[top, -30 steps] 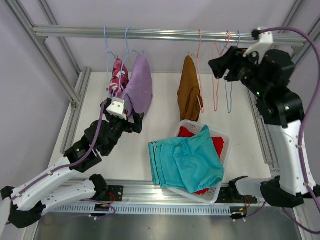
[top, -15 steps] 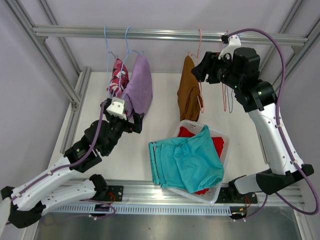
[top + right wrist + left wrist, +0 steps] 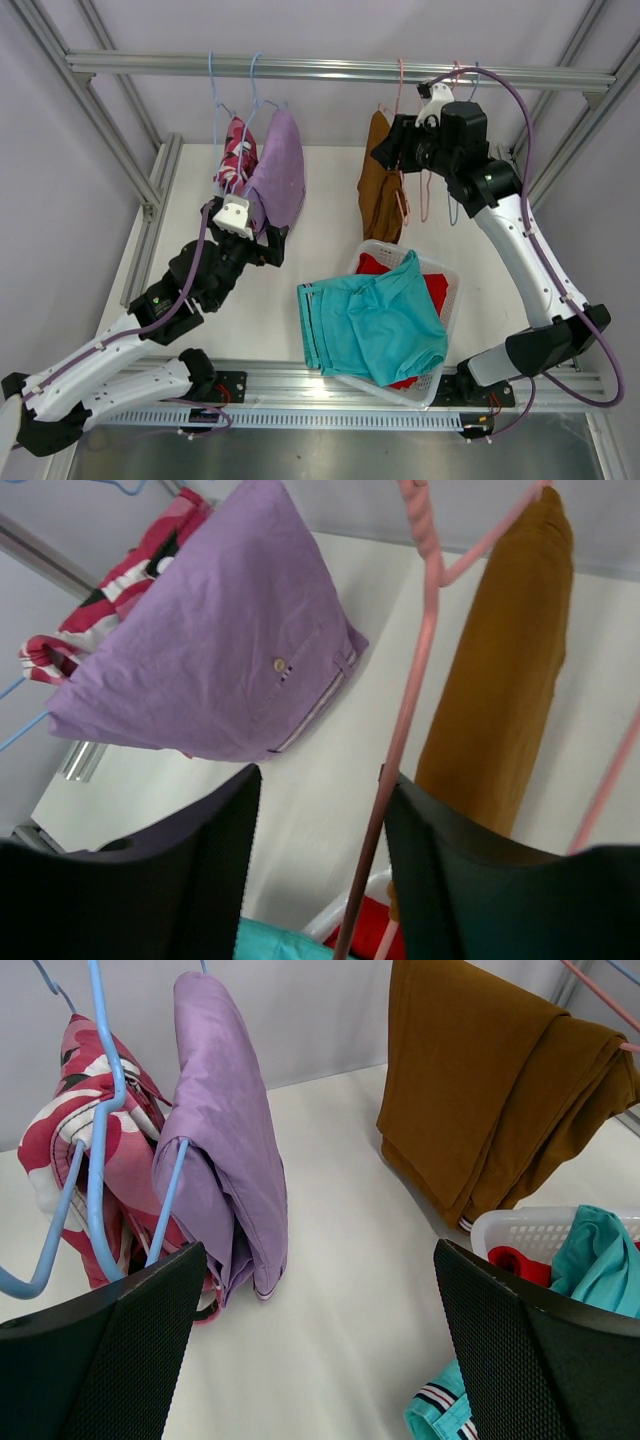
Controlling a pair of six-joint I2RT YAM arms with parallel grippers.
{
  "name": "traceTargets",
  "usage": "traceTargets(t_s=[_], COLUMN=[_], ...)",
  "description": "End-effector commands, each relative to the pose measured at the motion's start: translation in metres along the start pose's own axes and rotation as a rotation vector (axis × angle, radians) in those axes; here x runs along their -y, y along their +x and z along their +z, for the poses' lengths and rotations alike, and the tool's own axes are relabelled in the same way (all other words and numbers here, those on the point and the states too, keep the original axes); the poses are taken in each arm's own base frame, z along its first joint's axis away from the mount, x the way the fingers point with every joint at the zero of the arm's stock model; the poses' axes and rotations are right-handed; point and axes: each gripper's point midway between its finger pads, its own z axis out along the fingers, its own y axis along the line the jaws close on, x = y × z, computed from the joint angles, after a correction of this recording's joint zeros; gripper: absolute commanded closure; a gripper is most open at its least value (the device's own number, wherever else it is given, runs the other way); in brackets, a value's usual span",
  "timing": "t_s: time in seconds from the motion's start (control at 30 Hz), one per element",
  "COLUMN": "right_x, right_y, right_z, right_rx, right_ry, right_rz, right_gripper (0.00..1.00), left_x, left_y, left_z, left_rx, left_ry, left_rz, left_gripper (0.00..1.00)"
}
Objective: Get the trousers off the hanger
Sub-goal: Pick up the hanger from the clothesline.
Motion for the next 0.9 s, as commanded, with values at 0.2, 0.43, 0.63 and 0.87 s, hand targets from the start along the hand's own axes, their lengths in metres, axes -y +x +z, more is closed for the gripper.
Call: traceTargets(t_s=[0.2,0.43,0.63,0.87], right_x=[-0.023,-0.022,-0.027,-0.03], right_y=[-0.01,0.0,-0.008,-0.019], right_z=[-0.008,-0.011,-0.021,-0.027], right_rx=[0.117,0.144,0.182,0.215], right_ry=[-0.238,-0.321,-0.376,-0.396], right_rz=[0.127,0.195,0.215,0.212], right_gripper=[0.53,0.53,0.49,0.51], left_x=[-0.001,0.0,0.0,0.0], left_y=[-0.006,-0.007,-0.007,-0.009], left_z=[0.002,0.002,0.001,0.0], left_rx=[0.023,0.021,0.022,0.027], left_ry=[0.002,0.006,0.011,0.014], left_rz=[0.01,0.01,0.009,0.006], left_gripper=[0.01,0.0,0.0,0.0])
